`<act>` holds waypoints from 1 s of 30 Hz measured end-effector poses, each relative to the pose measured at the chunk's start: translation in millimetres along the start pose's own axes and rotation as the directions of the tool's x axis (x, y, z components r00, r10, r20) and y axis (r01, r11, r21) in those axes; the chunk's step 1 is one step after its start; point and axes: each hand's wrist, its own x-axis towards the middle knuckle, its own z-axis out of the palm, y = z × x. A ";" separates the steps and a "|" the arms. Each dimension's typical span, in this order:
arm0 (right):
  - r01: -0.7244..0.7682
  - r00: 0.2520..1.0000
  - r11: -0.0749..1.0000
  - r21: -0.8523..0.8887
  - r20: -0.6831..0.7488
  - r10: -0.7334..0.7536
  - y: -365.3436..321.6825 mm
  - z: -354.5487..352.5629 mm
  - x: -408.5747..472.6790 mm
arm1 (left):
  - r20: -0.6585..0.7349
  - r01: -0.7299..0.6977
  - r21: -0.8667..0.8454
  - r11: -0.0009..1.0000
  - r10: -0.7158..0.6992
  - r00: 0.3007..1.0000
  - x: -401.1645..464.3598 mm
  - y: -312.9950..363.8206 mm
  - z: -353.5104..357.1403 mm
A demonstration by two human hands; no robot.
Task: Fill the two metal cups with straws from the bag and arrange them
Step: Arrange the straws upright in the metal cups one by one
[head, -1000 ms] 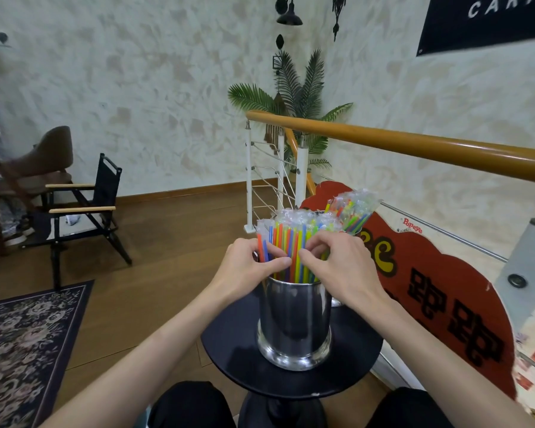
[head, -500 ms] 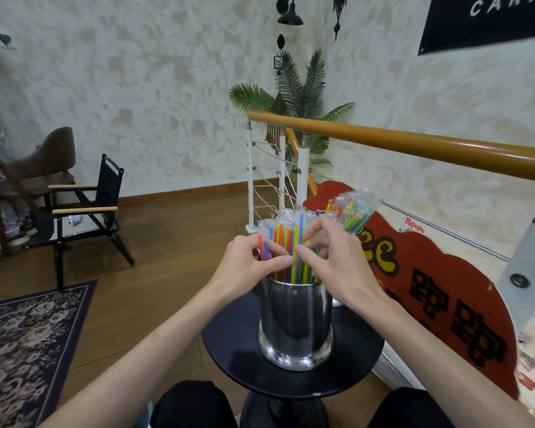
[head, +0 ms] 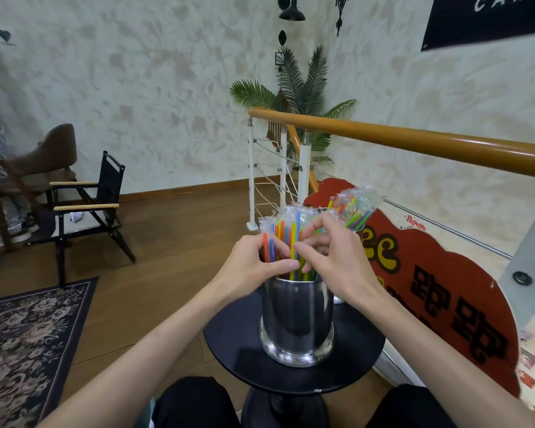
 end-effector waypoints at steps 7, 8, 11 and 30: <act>0.042 0.999 0.999 -0.027 0.033 -0.042 2.9 -0.5 -0.1 | -0.008 -0.004 -0.092 0.996 0.003 1.000 0.1 -1.8 -6.4; 0.055 0.998 0.998 -0.040 0.040 -0.053 3.6 -0.3 0.3 | 0.003 -0.010 -0.100 0.995 0.010 1.000 -0.1 -2.1 -7.2; 0.087 0.995 0.994 -0.068 0.060 -0.083 5.4 0.7 1.3 | 0.011 -0.021 -0.127 0.992 0.022 1.000 -0.7 -3.6 -7.8; 0.189 0.978 0.961 -0.202 0.124 -0.167 15.1 8.7 1.7 | -0.062 -0.064 -0.185 0.981 0.053 0.997 2.8 2.5 -14.0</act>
